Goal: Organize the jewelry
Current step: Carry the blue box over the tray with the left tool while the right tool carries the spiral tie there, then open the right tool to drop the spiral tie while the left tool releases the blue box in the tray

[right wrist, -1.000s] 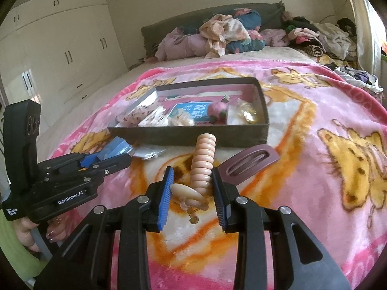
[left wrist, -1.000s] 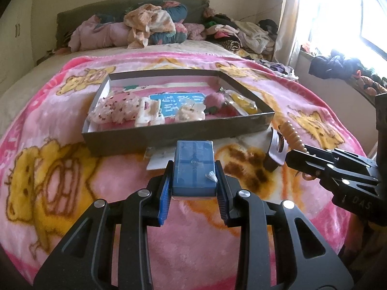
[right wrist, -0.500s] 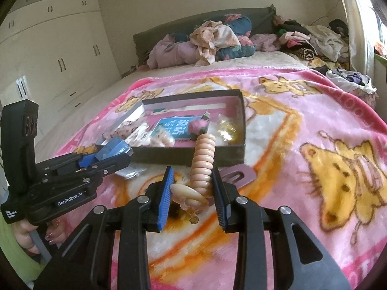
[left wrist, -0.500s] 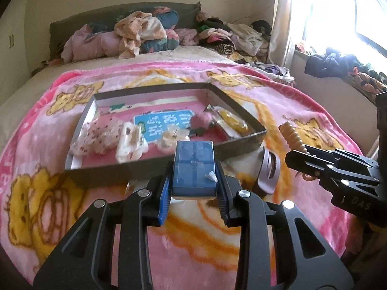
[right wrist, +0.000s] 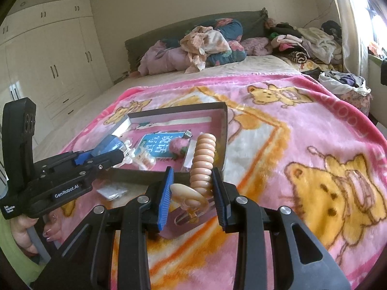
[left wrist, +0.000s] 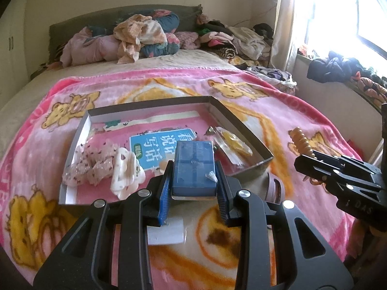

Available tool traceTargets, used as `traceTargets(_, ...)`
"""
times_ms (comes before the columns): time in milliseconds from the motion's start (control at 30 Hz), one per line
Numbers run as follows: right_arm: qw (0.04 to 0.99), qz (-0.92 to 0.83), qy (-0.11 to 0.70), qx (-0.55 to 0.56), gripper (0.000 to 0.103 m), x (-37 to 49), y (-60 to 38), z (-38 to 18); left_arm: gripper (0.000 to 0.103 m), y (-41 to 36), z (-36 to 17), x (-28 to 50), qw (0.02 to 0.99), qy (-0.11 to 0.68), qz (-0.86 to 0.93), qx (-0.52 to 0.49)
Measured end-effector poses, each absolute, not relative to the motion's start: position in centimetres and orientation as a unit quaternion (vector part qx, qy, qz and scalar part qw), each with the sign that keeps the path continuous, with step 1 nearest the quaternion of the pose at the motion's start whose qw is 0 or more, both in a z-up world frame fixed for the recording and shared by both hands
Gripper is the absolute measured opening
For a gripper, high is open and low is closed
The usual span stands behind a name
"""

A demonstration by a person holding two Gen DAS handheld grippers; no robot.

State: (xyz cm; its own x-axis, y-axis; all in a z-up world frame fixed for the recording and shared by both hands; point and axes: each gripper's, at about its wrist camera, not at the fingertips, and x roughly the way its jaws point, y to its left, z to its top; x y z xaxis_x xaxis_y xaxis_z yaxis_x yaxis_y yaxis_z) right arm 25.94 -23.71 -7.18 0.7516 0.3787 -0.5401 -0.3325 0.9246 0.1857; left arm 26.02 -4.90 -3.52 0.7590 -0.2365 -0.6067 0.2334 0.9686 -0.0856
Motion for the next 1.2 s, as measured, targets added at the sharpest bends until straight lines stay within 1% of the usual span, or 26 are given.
traceTargets(533, 0.936, 0.189, 0.295, 0.031, 0.03, 29.6, -23.2, -6.6, 0.024, -4.3, -3.0, 30.0, 0.939, 0.324, -0.112, -0.005)
traceTargets(1200, 0.925, 0.197, 0.325, -0.008, 0.03, 35.7, -19.9, -8.7, 0.024, -3.6, -5.4, 36.0, 0.927, 0.366, -0.082, 0.003)
